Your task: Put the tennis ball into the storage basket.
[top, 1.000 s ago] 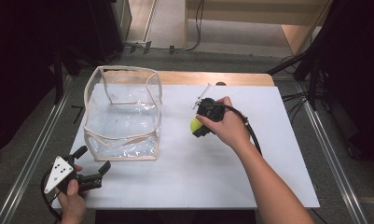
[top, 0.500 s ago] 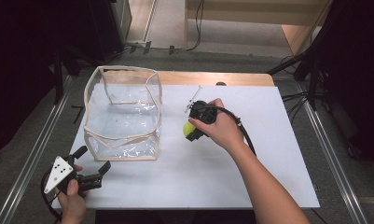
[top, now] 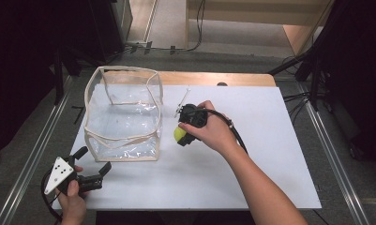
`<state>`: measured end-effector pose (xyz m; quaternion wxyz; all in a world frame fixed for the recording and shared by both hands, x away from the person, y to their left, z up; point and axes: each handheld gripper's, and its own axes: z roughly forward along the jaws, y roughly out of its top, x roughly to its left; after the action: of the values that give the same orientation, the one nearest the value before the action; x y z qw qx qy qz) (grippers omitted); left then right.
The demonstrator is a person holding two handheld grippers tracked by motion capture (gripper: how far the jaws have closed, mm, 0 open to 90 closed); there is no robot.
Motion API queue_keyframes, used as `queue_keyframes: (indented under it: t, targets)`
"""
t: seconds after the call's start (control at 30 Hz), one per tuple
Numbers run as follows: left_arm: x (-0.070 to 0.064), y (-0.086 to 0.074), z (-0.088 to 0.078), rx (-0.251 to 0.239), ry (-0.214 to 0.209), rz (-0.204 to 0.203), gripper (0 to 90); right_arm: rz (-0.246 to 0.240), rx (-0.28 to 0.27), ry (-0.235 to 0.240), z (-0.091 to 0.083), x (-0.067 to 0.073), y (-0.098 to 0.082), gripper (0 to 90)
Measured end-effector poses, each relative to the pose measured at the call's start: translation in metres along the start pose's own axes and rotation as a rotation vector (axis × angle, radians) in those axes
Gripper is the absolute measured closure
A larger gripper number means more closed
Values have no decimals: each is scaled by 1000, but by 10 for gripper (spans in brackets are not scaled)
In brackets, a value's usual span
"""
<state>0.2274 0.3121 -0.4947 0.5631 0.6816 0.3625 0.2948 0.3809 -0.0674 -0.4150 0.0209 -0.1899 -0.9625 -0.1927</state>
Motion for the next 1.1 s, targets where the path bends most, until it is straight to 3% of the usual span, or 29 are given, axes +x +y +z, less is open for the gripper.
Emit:
queue_keyframes:
  t: [0.43, 0.63, 1.1]
  targets:
    - [0, 0, 0, 1, -2, 0, 0, -29, -7, 19, -6, 8, 10, 236]
    - [0, 0, 0, 1, -1, -1, 0, -56, -22, 12, -19, 14, 17, 237]
    - [0, 0, 0, -1, -2, -4, 0, -68, -25, 9, -40, 19, 29, 237]
